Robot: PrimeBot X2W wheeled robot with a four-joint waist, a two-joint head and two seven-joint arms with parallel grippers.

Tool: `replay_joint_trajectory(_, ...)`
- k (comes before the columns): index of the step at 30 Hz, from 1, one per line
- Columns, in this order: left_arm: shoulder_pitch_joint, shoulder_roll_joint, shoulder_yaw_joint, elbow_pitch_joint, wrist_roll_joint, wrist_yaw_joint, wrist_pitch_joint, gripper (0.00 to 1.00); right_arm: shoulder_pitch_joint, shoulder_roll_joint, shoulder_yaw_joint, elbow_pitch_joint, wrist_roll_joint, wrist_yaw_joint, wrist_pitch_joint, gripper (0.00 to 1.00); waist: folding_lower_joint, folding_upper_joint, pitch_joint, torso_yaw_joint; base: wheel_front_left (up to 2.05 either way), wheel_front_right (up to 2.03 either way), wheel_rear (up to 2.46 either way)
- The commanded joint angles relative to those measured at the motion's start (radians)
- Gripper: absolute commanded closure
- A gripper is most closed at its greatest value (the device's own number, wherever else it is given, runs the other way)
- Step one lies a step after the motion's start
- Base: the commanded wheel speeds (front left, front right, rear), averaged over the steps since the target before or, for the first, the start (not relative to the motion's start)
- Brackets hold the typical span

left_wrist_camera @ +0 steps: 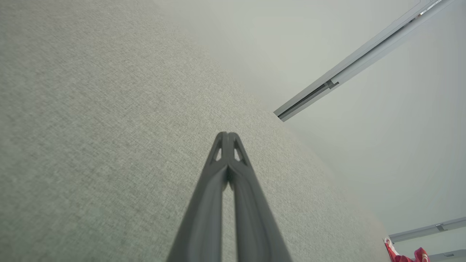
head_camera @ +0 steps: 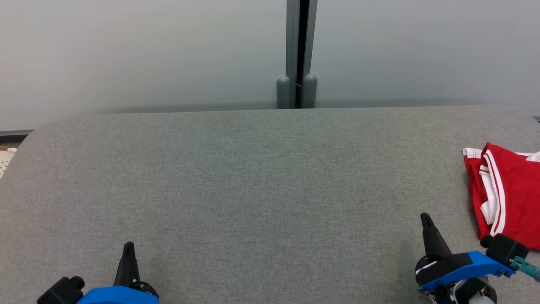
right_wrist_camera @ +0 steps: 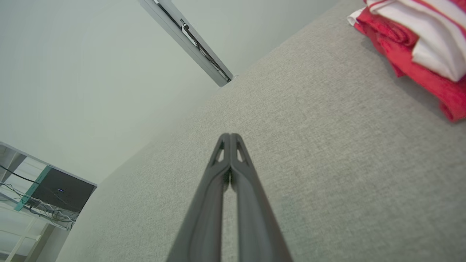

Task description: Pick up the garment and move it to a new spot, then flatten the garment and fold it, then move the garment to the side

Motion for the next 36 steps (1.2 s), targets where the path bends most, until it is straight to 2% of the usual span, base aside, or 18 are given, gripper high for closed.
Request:
replay_joint_trajectory(1,-0.028,0.002,0.008,-0.019,-0.027,-0.004,0.007,1.0,0.0,-0.004,-0.005,-0.024,0.031,0.0,0.011,1.0,0.0,0.0,0.0,0.0,0.0,0.0,0.0)
replay_joint_trajectory(36,-0.071,0.002,0.044,-0.079,-0.409,-0.012,0.114,1.0,0.025,-0.005,-0.046,-0.133,0.459,0.0,0.117,1.0,0.0,0.0,-0.006,0.015,0.0,0.0,0.0)
